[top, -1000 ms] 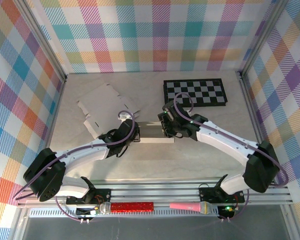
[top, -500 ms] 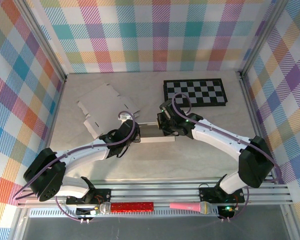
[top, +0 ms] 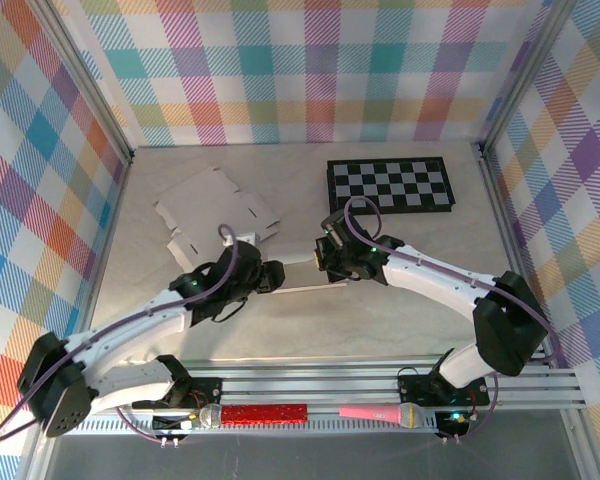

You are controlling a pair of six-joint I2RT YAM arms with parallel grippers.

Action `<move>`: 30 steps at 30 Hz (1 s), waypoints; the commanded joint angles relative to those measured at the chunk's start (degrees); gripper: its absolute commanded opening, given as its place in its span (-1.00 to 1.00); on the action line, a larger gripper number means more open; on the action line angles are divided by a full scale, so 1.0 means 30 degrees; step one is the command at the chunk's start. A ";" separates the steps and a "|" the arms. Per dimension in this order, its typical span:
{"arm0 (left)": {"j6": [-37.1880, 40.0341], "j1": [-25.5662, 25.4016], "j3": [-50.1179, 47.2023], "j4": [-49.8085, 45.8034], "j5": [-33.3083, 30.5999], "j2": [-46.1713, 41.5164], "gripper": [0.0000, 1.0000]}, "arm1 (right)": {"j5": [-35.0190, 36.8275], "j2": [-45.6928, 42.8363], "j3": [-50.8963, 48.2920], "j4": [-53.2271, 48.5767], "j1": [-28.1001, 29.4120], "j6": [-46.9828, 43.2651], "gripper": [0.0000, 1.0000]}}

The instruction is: Fold the paper box

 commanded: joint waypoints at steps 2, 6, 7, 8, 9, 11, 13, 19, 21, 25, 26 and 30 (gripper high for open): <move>-0.1568 -0.0198 -0.0185 -0.2578 0.1171 -0.2376 0.28 | -0.0513 -0.0133 -0.0821 0.0198 0.0017 -0.0198 -1.00; -0.2768 0.0194 0.0706 -0.4292 0.0307 -0.3469 0.48 | -0.0594 -0.0005 -0.0936 0.0297 0.0015 -0.0321 -1.00; -0.3128 0.0593 0.0857 -0.4415 0.0456 -0.3406 0.47 | -0.0616 0.0013 -0.0971 0.0287 0.0015 -0.0333 -1.00; -0.3569 0.1246 0.0947 -0.4430 0.0941 -0.3187 0.44 | -0.0623 0.0015 -0.1003 0.0265 0.0023 -0.0357 -1.00; -0.4010 0.2082 0.0981 -0.4182 0.1766 -0.2789 0.41 | -0.0674 0.0073 -0.1003 0.0238 0.0022 -0.0428 -1.00; -0.4701 0.3634 0.1045 -0.3506 0.3497 -0.1602 0.36 | -0.0819 0.0133 -0.1060 0.0149 0.0002 -0.0540 -1.00; -0.4919 0.4692 0.1337 -0.2812 0.4814 -0.0099 0.30 | -0.0977 0.0274 -0.1168 0.0178 0.0025 -0.0699 -1.00; -0.4336 0.5550 0.2386 -0.0652 0.7044 0.4329 0.12 | -0.1500 0.0571 -0.1790 0.0478 0.0024 -0.0803 -1.00; -0.4274 0.5578 0.2418 0.0145 0.7331 0.5303 0.10 | -0.1503 0.0552 -0.1852 0.0502 0.0003 -0.0806 -1.00; -0.4333 0.5587 0.2245 0.1650 0.7650 0.6373 0.02 | -0.1444 0.0548 -0.1773 0.0392 0.0015 -0.0929 -1.00; -0.4289 0.5580 0.2186 0.1766 0.7709 0.6533 0.00 | -0.1466 0.0557 -0.1802 0.0355 0.0024 -0.0920 -1.00; -0.4135 0.5579 0.1788 0.2203 0.7889 0.6869 -0.13 | -0.1610 0.0594 -0.1854 0.0368 0.0010 -0.0920 -1.00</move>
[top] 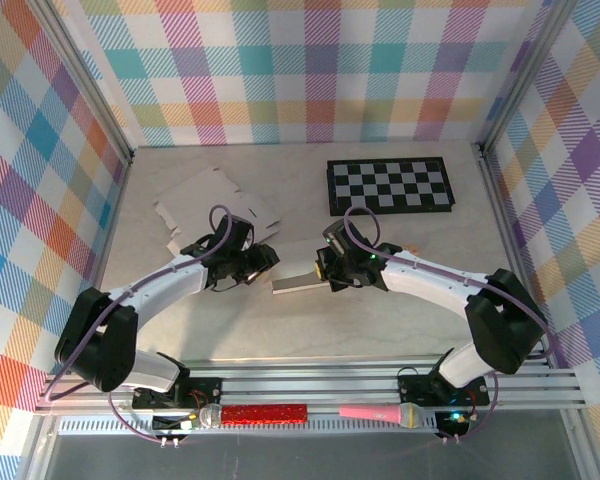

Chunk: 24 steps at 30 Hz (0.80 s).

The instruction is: Fold the paper box

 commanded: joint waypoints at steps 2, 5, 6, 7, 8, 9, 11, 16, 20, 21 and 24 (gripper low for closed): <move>0.0072 0.0144 -0.0378 0.1365 0.0693 0.0333 -0.21 | -0.0638 0.0360 -0.0333 -0.0623 0.0025 -0.0346 -1.00; 0.0143 0.0144 -0.0623 0.1809 0.0885 0.0689 -0.38 | -0.0913 0.0490 -0.0301 -0.0725 -0.0008 -0.0392 -1.00; 0.0271 0.0151 -0.0602 0.1634 0.0843 0.0808 -0.40 | -0.0973 0.0480 -0.0308 -0.0806 -0.0005 -0.0450 -1.00; 0.0371 0.0144 -0.0621 0.1458 0.0734 0.0847 -0.40 | -0.1016 0.0457 -0.0304 -0.0890 -0.0034 -0.0509 -0.99; 0.0448 0.0145 -0.0669 0.1356 0.0630 0.0806 -0.40 | -0.1101 0.0434 -0.0310 -0.0958 -0.0089 -0.0610 -0.98; 0.0521 0.0144 -0.0754 0.1340 0.0533 0.0749 -0.40 | -0.1231 0.0396 -0.0315 -0.1066 -0.0149 -0.0742 -0.97; 0.0630 0.0144 -0.0828 0.1340 0.0500 0.0702 -0.40 | -0.1489 0.0352 -0.0265 -0.1348 -0.0268 -0.1053 -0.94; 0.0833 0.0120 -0.0827 0.1403 0.0550 0.1225 -0.45 | -0.3068 0.0482 0.0257 -0.1715 -0.0797 -0.3101 -0.61; 0.1134 0.0119 -0.0714 0.1039 0.0246 0.1234 -0.47 | -0.2947 -0.0434 0.2726 -0.6527 -0.1483 -0.8306 -0.09; 0.1233 0.0115 -0.0655 0.0940 0.0201 0.1230 -0.48 | -0.2600 -0.0840 0.3259 -0.7699 -0.1709 -1.0002 0.05; 0.1401 0.0130 -0.0481 0.0784 0.0155 0.1260 -0.48 | -0.1835 -0.2235 0.4069 -1.0048 -0.2642 -1.4574 0.29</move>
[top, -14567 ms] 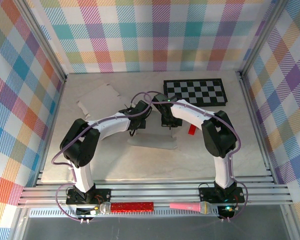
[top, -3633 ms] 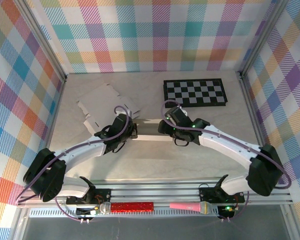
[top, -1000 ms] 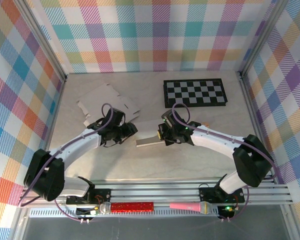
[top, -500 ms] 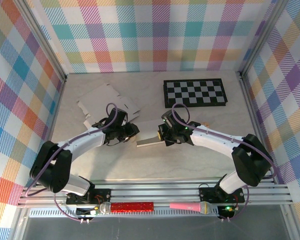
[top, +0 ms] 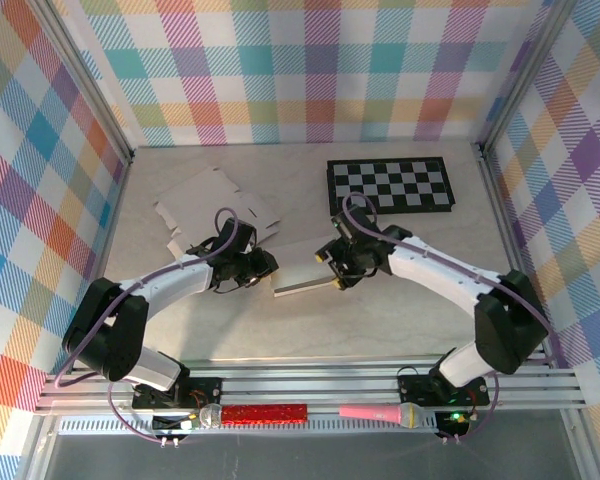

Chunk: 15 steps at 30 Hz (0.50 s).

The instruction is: Fold the paper box

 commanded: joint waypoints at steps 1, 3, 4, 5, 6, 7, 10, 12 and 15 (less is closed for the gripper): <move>0.0573 0.0079 0.0126 -0.0178 -0.0183 0.0184 -0.48 | 0.0716 -0.2058 0.1110 -0.4345 -0.1137 -0.7031 0.32; 0.0608 0.0086 0.0206 -0.0207 -0.0211 0.0239 -0.48 | 0.0502 -0.2858 0.1094 -0.4501 -0.2212 -0.9637 0.36; 0.0624 0.0093 0.0233 -0.0207 -0.0204 0.0265 -0.48 | 0.0158 -0.3019 0.1068 -0.4226 -0.2776 -1.0684 0.37; 0.0608 0.0086 0.0272 -0.0205 -0.0192 0.0326 -0.48 | -0.0432 -0.2969 0.1179 -0.3965 -0.3440 -1.1801 0.37; 0.0636 0.0082 0.0325 -0.0180 -0.0155 0.0384 -0.48 | -0.0905 -0.2709 0.1380 -0.3636 -0.3971 -1.2766 0.38; 0.0641 0.0079 0.0347 -0.0178 -0.0127 0.0457 -0.48 | -0.1451 -0.2287 0.1601 -0.3249 -0.4416 -1.3585 0.37; 0.0736 0.0078 0.0476 -0.0266 -0.0101 0.0606 -0.48 | -0.3414 0.0332 0.3042 -0.2640 -0.5345 -1.5746 0.22; 0.0782 0.0080 0.0559 -0.0353 -0.0126 0.0651 -0.48 | -0.4137 0.2339 0.4350 -0.3032 -0.5414 -1.6960 0.15; 0.0857 0.0086 0.0640 -0.0412 -0.0182 0.0650 -0.48 | -0.5417 0.4935 0.5480 -0.3466 -0.5400 -1.8060 0.05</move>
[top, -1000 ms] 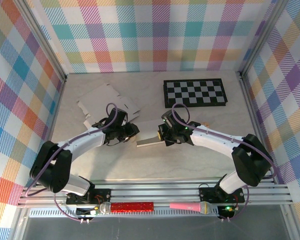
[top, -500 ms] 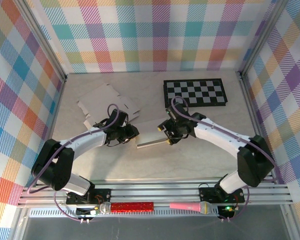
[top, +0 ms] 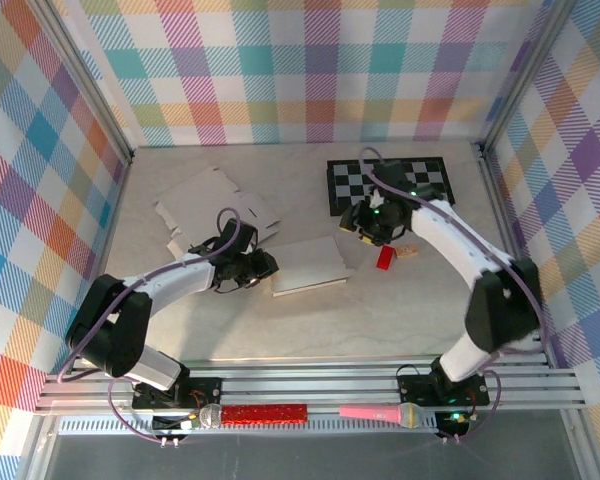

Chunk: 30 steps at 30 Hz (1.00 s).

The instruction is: Fold the paper box

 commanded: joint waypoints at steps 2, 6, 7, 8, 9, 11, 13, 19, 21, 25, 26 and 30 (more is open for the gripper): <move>0.0460 0.0078 0.0546 -0.0360 -0.0146 0.0234 -0.48 | -0.2765 0.2636 0.1008 -0.0981 0.0077 -0.3275 -0.01; 0.0477 0.0079 0.0597 -0.0376 -0.0132 0.0323 -0.48 | -0.2790 0.3529 0.0914 -0.1043 0.0140 -0.3677 -0.05; 0.0486 0.0079 0.0597 -0.0374 -0.0134 0.0345 -0.48 | -0.2818 0.3615 0.0863 -0.1043 0.0140 -0.3683 -0.06; 0.0489 0.0078 0.0612 -0.0351 -0.0117 0.0374 -0.48 | -0.2945 0.3713 0.0795 -0.1057 0.0140 -0.3669 -0.08; 0.0496 0.0078 0.0604 -0.0347 -0.0102 0.0403 -0.49 | -0.3179 0.3844 0.0718 -0.1057 0.0183 -0.3620 -0.10; 0.0482 0.0093 0.0608 -0.0347 -0.0043 0.0440 -0.49 | -0.3420 0.3938 0.0550 -0.1024 0.0354 -0.3565 -0.15; 0.0472 0.0080 0.0597 -0.0347 -0.0027 0.0468 -0.49 | -0.3400 0.4020 0.0389 -0.1212 0.0598 -0.3654 -0.16; 0.0581 0.0093 0.0758 -0.0448 -0.0014 0.0499 -0.49 | -0.2459 0.3379 -0.0664 -0.1096 0.0725 -0.3694 -0.15; 0.0587 0.0094 0.0787 -0.0492 0.0012 0.0499 -0.49 | -0.2087 0.2940 -0.0845 -0.0938 0.0726 -0.3719 -0.12; 0.0626 0.0081 0.0808 -0.0514 0.0045 0.0528 -0.49 | -0.1289 0.2331 -0.0821 -0.0967 0.0733 -0.3886 -0.09; 0.0626 0.0090 0.0812 -0.0504 0.0045 0.0528 -0.49 | -0.1092 0.2228 -0.0836 -0.1026 0.0726 -0.3930 -0.08; 0.0639 0.0083 0.0846 -0.0519 0.0064 0.0531 -0.49 | -0.0945 0.2380 -0.1034 -0.1057 0.0696 -0.4133 -0.06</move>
